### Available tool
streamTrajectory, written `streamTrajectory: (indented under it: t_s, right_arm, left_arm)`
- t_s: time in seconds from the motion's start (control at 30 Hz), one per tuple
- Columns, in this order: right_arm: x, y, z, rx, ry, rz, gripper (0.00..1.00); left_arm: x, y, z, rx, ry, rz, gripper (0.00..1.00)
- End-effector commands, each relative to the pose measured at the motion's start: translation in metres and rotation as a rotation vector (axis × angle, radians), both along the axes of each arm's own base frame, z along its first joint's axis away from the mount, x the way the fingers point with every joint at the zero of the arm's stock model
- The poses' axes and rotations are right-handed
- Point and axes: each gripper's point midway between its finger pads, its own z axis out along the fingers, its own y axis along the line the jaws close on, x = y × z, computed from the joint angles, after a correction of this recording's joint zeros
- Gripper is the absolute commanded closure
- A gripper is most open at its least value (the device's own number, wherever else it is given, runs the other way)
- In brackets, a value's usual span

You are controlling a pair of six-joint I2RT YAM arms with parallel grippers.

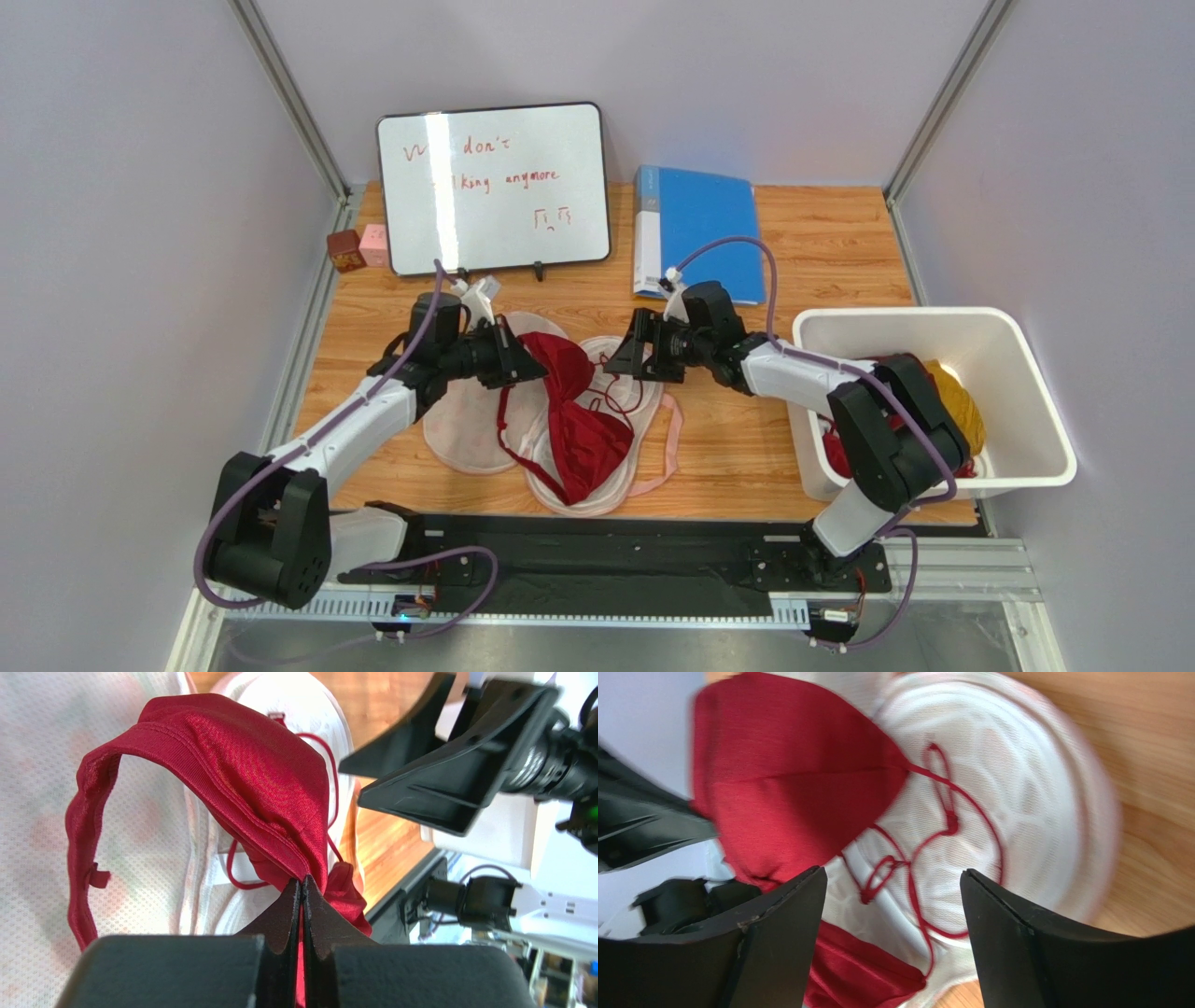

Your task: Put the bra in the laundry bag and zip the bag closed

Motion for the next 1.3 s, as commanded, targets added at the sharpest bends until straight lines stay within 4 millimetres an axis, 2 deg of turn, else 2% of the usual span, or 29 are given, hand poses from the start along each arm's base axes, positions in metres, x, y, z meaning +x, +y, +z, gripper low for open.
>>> streamTrajectory:
  t_s: [0.0, 0.03, 0.1, 0.13, 0.17, 0.27, 0.3, 0.37, 0.43, 0.63, 0.67, 0.73, 0.77, 0.8, 0.83, 0.9, 0.93, 0.97, 1.03, 1.07, 1.1, 1.17, 1.2, 1.27]
  right_arm:
    - [0.011, 0.037, 0.045, 0.196, -0.118, 0.154, 0.2]
    - [0.015, 0.043, 0.054, 0.203, -0.172, 0.189, 0.18]
    - [0.019, 0.046, 0.049, 0.174, -0.19, 0.22, 0.15]
    - [0.025, 0.053, 0.059, 0.172, -0.223, 0.244, 0.15]
    - [0.023, 0.054, 0.045, 0.144, -0.201, 0.281, 0.14]
    - [0.024, 0.062, 0.042, 0.174, -0.22, 0.328, 0.11]
    - [0.024, 0.063, 0.034, 0.174, -0.207, 0.336, 0.11]
    - [0.02, 0.07, 0.038, 0.236, -0.233, 0.382, 0.07]
    - [0.016, 0.074, 0.031, 0.26, -0.21, 0.409, 0.07]
    - [0.011, 0.077, 0.029, 0.293, -0.197, 0.429, 0.09]
    - [0.01, 0.079, 0.036, 0.319, -0.213, 0.441, 0.15]
    - [0.005, 0.08, 0.037, 0.325, -0.182, 0.433, 0.25]
    - [0.004, 0.08, 0.045, 0.339, -0.204, 0.434, 0.37]
    - [0.003, 0.079, 0.05, 0.339, -0.209, 0.422, 0.45]
    - [0.003, 0.076, 0.045, 0.314, -0.2, 0.386, 0.51]
    - [-0.001, 0.07, 0.052, 0.298, -0.194, 0.358, 0.75]
    - [0.002, 0.065, 0.044, 0.262, -0.184, 0.302, 0.83]
    - [-0.003, 0.059, 0.049, 0.255, -0.173, 0.285, 0.89]
    - [-0.005, 0.055, 0.053, 0.243, -0.188, 0.244, 0.9]
    - [-0.008, 0.047, 0.044, 0.208, -0.154, 0.204, 0.91]
    - [-0.008, 0.043, 0.051, 0.194, -0.164, 0.174, 0.91]
    - [-0.006, 0.031, 0.039, 0.122, -0.116, 0.092, 0.91]
    - [-0.006, 0.029, 0.042, 0.112, -0.115, 0.075, 0.91]
    - [-0.005, 0.023, 0.034, 0.051, -0.083, 0.013, 0.9]
  left_arm:
    - [0.001, -0.009, 0.02, -0.042, -0.061, -0.086, 1.0]
    - [0.001, -0.009, 0.021, -0.041, -0.06, -0.087, 1.0]
    - [0.0, -0.009, 0.02, -0.039, -0.056, -0.092, 1.0]
    - [0.001, -0.009, 0.02, -0.036, -0.056, -0.091, 1.0]
    - [0.001, -0.009, 0.02, -0.034, -0.056, -0.091, 1.0]
    - [0.001, -0.012, 0.023, -0.051, -0.056, -0.109, 1.0]
    - [0.001, -0.013, 0.024, -0.057, -0.06, -0.113, 1.0]
    - [0.0, -0.014, 0.027, -0.062, -0.065, -0.12, 1.0]
    - [-0.001, -0.015, 0.029, -0.066, -0.068, -0.127, 1.0]
    - [-0.005, -0.02, 0.03, -0.073, -0.069, -0.157, 1.0]
    - [-0.006, -0.021, 0.031, -0.075, -0.072, -0.166, 1.0]
    - [-0.005, -0.022, 0.028, -0.07, -0.06, -0.168, 1.0]
    - [-0.004, -0.023, 0.028, -0.069, -0.062, -0.169, 1.0]
    - [-0.005, -0.024, 0.027, -0.068, -0.054, -0.171, 1.0]
    - [-0.005, -0.024, 0.026, -0.066, -0.049, -0.171, 1.0]
    - [-0.003, -0.024, 0.027, -0.062, -0.048, -0.168, 1.0]
    - [-0.002, -0.024, 0.026, -0.057, -0.047, -0.165, 1.0]
    - [0.0, -0.023, 0.027, -0.048, -0.045, -0.158, 1.0]
    - [0.002, -0.022, 0.025, -0.033, -0.037, -0.153, 1.0]
    - [0.004, -0.021, 0.023, -0.021, -0.033, -0.143, 1.0]
    - [0.005, -0.021, 0.019, -0.013, -0.019, -0.139, 1.0]
    - [0.01, -0.017, 0.015, 0.024, 0.005, -0.118, 1.0]
    - [0.012, -0.016, 0.005, 0.045, 0.039, -0.108, 1.0]
    - [0.018, -0.013, 0.0, 0.078, 0.07, -0.096, 1.0]
